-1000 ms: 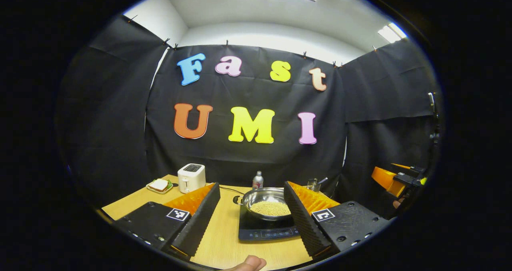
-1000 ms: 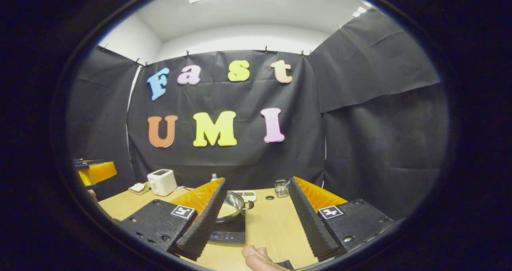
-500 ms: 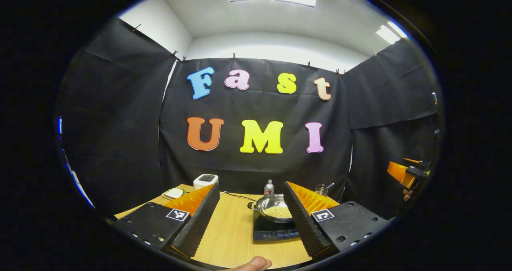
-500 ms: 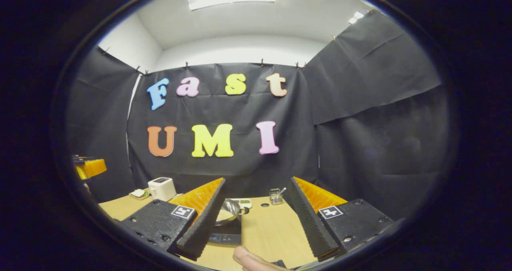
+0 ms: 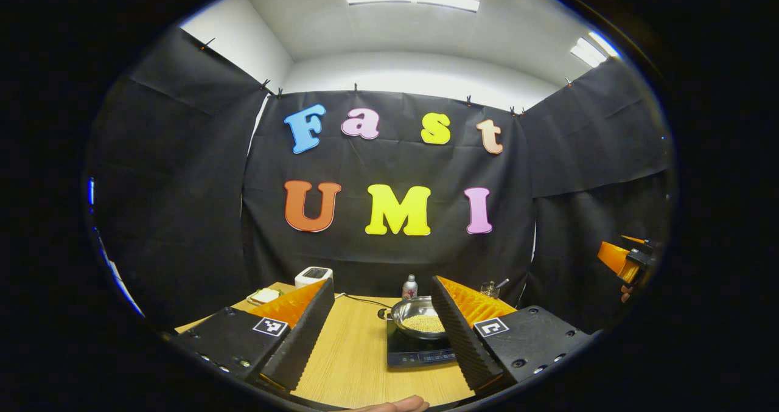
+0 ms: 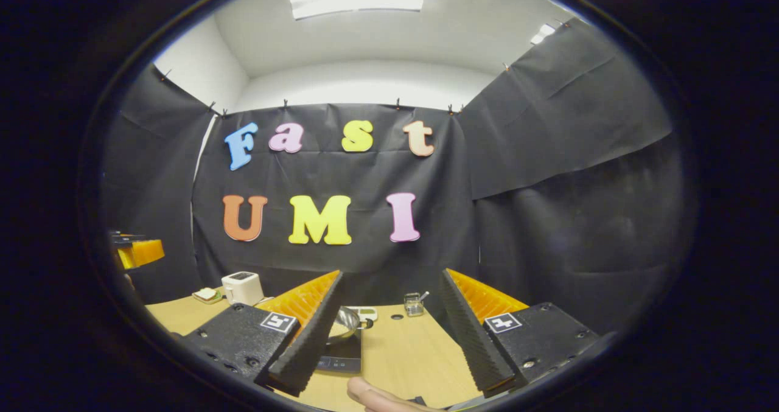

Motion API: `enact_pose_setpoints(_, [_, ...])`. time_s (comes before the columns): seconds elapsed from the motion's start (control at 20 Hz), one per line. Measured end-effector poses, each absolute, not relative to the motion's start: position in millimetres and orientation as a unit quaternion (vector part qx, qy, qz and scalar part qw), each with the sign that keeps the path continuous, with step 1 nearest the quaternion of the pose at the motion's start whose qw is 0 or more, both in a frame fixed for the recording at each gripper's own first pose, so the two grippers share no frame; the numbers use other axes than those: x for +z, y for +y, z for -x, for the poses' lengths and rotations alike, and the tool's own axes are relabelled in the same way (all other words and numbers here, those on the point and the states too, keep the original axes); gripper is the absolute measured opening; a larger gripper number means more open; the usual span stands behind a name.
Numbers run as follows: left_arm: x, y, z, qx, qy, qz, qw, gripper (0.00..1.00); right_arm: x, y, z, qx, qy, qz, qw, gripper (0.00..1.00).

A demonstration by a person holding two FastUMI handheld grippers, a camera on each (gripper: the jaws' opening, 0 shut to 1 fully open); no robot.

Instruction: First push the handle of the pot to place it horizontally, then grasp the pot with both hands and set it on the induction cooktop.

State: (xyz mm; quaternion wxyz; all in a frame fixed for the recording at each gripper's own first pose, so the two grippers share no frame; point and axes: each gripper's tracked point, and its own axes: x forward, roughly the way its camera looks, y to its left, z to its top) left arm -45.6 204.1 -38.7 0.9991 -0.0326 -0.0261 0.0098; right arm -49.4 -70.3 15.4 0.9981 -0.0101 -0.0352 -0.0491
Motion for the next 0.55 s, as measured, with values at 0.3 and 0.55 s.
enact_pose_setpoints(0.3, [-35, 217, 40, 0.037, -0.051, 0.036, 0.997, 0.94, 11, -69, 49, -0.041, -0.036, 0.022, 0.998, 0.97])
enact_pose_setpoints(0.55, [-41, 208, 41, 0.023, -0.041, 0.024, 0.999, 0.94, 7, -70, 51, -0.038, -0.034, 0.012, 0.999, 0.96])
